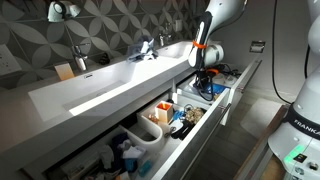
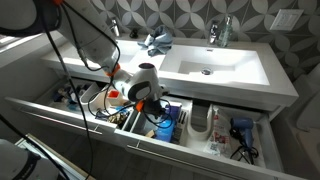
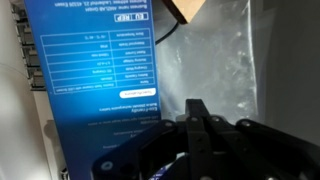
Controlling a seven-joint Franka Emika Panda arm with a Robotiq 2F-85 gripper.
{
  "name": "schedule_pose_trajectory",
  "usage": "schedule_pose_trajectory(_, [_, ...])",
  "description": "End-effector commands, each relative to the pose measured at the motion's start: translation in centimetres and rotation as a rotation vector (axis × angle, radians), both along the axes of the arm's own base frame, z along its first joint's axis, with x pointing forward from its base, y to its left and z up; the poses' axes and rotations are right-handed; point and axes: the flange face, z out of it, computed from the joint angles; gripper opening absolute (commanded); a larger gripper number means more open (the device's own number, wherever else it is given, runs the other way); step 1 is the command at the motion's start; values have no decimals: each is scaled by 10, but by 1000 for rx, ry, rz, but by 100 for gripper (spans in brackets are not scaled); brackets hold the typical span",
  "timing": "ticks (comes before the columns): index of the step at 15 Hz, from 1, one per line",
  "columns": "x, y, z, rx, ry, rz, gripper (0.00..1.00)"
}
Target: Turn the box over
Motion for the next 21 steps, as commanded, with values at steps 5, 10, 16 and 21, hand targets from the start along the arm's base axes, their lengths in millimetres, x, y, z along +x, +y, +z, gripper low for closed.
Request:
schedule_pose_trajectory(5, [1,-14,-11,-75,-54,-13,0])
schedule_pose_trajectory(10, [-1,-27,-7,-115,-82,-12,0])
schedule_pose_trajectory(16, [-6,-42,4,-144,-106,19,0])
schedule_pose_trajectory(21, [-12,-43,5,-138,-72,100,0])
